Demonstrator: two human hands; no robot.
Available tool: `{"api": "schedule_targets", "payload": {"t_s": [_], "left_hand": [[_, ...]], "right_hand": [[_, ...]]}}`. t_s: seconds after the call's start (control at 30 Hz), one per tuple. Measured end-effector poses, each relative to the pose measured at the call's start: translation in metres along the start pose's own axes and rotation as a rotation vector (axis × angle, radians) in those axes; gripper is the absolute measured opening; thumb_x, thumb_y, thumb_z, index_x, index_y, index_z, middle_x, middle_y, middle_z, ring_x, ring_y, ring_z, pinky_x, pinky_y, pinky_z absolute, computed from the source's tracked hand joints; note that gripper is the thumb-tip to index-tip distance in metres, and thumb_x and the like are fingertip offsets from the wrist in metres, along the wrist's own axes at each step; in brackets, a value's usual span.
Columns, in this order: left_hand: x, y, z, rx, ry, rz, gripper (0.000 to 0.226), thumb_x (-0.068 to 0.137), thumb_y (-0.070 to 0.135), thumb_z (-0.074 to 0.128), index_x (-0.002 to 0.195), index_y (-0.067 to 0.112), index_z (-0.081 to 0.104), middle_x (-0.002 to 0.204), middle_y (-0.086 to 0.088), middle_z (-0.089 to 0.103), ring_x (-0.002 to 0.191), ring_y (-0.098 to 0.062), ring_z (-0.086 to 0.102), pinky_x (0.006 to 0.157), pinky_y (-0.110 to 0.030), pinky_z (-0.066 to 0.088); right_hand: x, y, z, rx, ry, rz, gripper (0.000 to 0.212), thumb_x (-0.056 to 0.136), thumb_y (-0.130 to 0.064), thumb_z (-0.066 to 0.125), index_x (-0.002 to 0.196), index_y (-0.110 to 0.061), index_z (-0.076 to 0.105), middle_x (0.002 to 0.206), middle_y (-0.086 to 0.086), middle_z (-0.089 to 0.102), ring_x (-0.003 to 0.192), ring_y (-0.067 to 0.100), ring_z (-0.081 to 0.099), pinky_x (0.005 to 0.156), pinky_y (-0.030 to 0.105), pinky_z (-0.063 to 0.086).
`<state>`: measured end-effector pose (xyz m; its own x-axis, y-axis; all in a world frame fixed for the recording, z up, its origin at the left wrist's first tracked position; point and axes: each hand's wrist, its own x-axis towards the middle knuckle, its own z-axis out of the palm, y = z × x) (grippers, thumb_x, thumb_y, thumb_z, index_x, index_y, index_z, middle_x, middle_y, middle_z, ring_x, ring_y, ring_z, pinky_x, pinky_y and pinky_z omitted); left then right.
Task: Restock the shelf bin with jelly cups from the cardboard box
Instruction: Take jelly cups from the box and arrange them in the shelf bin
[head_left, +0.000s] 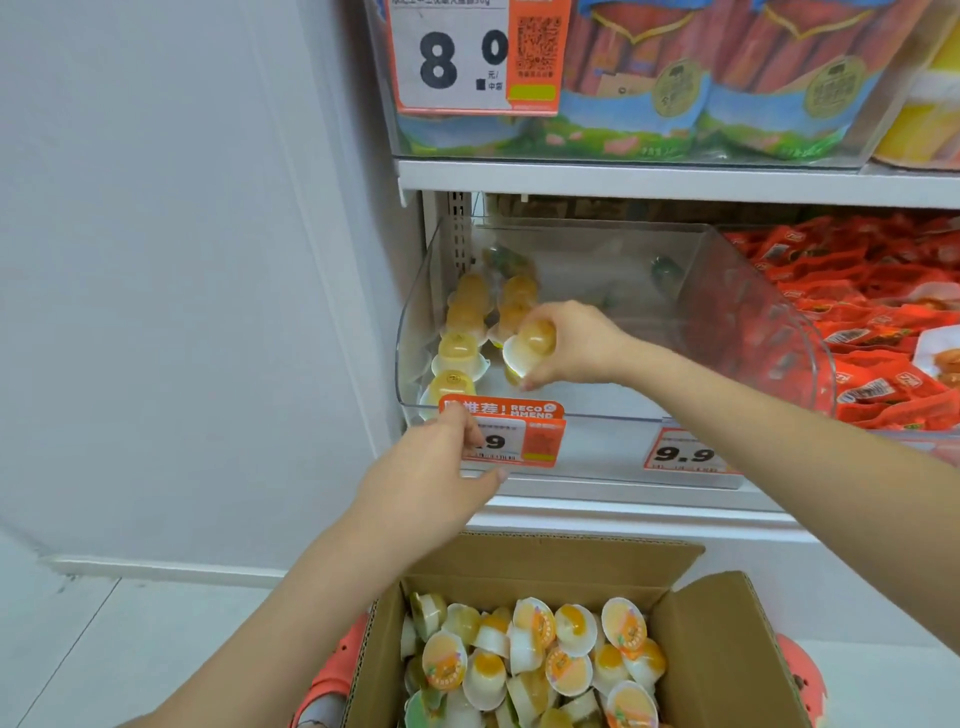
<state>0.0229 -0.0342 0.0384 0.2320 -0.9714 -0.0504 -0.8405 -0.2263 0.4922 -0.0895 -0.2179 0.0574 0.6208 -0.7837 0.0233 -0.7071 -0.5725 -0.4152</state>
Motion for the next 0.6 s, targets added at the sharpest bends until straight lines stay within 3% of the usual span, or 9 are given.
{"api": "schedule_targets", "payload": {"t_s": [0.2,0.33,0.5,0.6], "left_hand": [[0.003,0.003,0.000,0.081,0.004,0.023,0.034,0.089,0.042,0.057,0.110,0.021,0.040,0.116,0.004,0.056,0.091,-0.018,0.063,0.080,-0.039,0.053],[0.002,0.003,0.000,0.092,0.006,0.030,0.033,0.090,0.040,0.057,0.112,0.022,0.039,0.117,0.003,0.055,0.094,-0.017,0.063,0.080,-0.036,0.053],[0.000,-0.001,0.003,0.099,0.033,0.053,0.036,0.090,0.038,0.057,0.116,0.023,0.036,0.122,0.006,0.054,0.096,-0.015,0.062,0.072,-0.027,0.047],[0.000,-0.005,0.005,0.112,0.045,0.065,0.036,0.090,0.038,0.057,0.115,0.024,0.035,0.121,0.007,0.055,0.094,-0.015,0.062,0.068,-0.027,0.047]], "right_hand": [[0.026,0.011,0.035,0.002,-0.042,-0.023,0.071,0.064,-0.024,0.085,0.126,-0.012,0.053,0.119,0.004,0.058,0.101,0.019,0.053,0.074,0.023,0.037],[0.032,0.015,0.045,-0.017,-0.012,-0.034,0.081,0.060,-0.028,0.086,0.131,-0.013,0.050,0.130,0.009,0.052,0.119,0.024,0.046,0.085,0.023,0.037],[0.028,0.013,0.044,0.028,-0.003,0.023,0.082,0.061,-0.027,0.088,0.128,-0.014,0.043,0.129,0.009,0.053,0.115,0.026,0.050,0.080,0.026,0.039],[0.024,0.011,0.043,0.023,0.009,0.031,0.083,0.060,-0.028,0.088,0.128,-0.018,0.041,0.128,0.008,0.054,0.114,0.027,0.052,0.087,0.036,0.046]]}}
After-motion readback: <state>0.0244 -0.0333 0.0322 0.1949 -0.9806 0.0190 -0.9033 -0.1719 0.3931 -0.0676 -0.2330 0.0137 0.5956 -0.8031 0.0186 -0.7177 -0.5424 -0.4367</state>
